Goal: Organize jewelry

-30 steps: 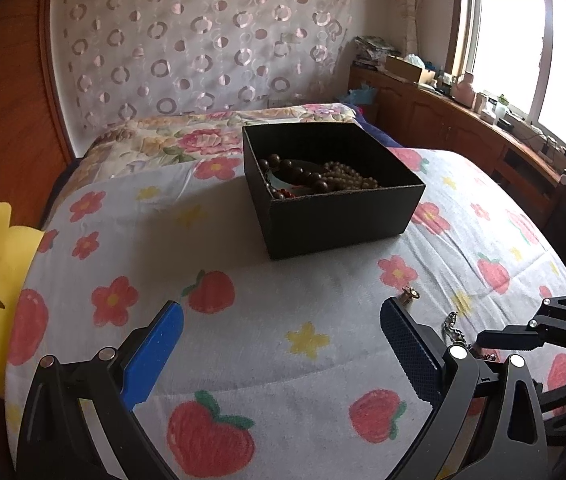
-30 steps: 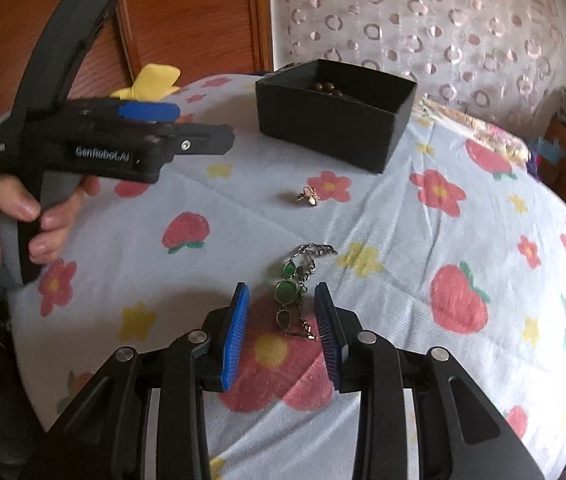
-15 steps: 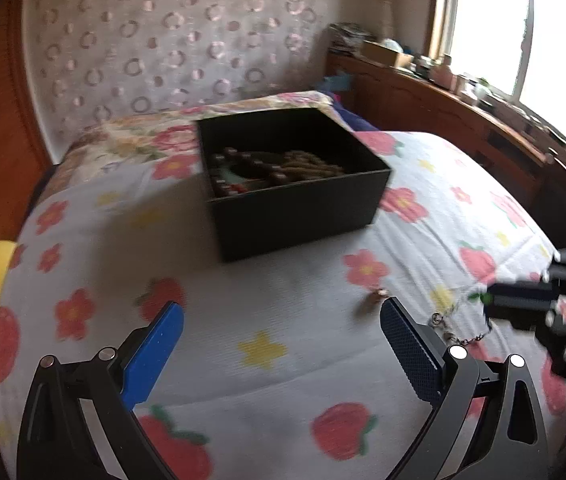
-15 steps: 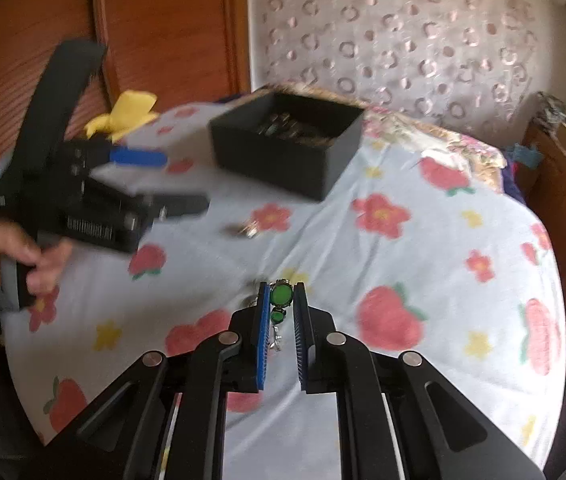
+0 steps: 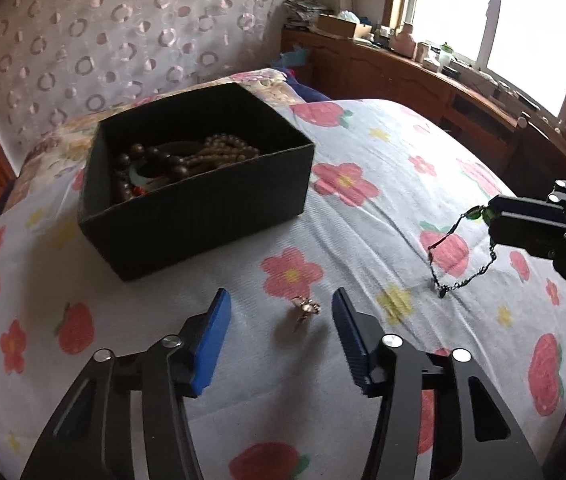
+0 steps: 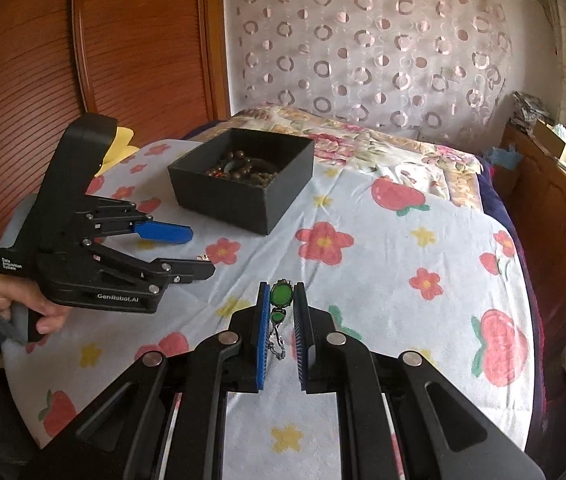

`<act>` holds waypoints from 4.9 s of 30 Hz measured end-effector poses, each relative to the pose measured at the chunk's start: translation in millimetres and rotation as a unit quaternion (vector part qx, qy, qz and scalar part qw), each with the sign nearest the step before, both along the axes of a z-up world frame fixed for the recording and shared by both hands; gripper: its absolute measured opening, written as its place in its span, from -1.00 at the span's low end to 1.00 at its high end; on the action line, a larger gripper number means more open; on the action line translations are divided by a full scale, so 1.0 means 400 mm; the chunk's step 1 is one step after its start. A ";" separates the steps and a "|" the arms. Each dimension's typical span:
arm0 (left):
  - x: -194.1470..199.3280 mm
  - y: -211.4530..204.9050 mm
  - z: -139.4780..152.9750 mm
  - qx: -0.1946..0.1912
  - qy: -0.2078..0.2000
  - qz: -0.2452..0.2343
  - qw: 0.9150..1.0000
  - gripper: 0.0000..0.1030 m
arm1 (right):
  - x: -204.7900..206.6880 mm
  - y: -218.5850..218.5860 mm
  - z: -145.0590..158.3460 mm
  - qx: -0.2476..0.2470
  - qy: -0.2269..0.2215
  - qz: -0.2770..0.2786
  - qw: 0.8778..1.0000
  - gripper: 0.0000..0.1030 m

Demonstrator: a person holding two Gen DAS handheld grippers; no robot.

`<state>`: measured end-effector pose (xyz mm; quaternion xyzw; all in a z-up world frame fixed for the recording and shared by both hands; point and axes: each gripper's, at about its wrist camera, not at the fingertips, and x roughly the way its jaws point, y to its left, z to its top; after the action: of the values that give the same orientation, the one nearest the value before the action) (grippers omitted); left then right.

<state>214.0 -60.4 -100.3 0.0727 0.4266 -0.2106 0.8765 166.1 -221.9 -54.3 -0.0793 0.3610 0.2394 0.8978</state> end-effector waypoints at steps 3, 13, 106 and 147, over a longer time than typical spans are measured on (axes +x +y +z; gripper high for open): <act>0.002 -0.004 0.000 0.008 -0.005 -0.003 1.000 -0.65 | -0.001 -0.002 -0.008 0.000 0.004 -0.001 1.000 -0.75; -0.017 0.024 0.044 -0.016 -0.021 0.003 1.000 -0.73 | 0.002 -0.003 0.012 0.004 -0.010 0.000 1.000 -0.75; -0.182 0.202 0.171 0.000 -0.136 0.179 0.974 0.85 | 0.010 0.108 0.041 0.048 -0.076 -0.106 0.990 0.95; -0.428 0.178 0.264 -0.030 -0.191 0.184 0.964 0.85 | -0.280 0.054 0.161 0.086 -0.154 -0.126 0.976 0.95</act>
<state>42.7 10.9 5.4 0.0059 0.2508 -0.0410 0.9671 54.3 -200.4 9.9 0.0085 0.2030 0.1395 0.9692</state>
